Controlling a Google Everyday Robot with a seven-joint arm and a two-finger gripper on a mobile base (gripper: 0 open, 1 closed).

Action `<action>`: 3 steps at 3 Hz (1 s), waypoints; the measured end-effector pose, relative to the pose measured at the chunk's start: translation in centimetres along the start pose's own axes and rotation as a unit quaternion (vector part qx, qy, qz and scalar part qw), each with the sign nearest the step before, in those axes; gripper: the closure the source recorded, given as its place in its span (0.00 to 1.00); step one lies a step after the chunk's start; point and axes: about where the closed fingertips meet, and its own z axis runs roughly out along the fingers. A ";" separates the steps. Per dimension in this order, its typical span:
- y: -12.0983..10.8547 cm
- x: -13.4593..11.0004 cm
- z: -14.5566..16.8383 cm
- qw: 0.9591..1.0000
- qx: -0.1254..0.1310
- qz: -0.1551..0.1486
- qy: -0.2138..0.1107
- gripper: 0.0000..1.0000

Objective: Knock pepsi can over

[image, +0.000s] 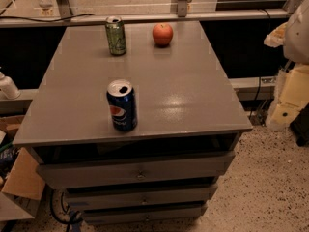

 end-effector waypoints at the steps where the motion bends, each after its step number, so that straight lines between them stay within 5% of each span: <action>1: 0.0 0.0 0.0 1.000 0.000 0.000 0.000 0.00; 3: 0.4 -3.1 1.3 0.996 -0.002 0.007 -0.086 0.00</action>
Offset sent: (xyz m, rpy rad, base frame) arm 0.0035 0.0258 -0.0071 0.1524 -0.0456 0.0445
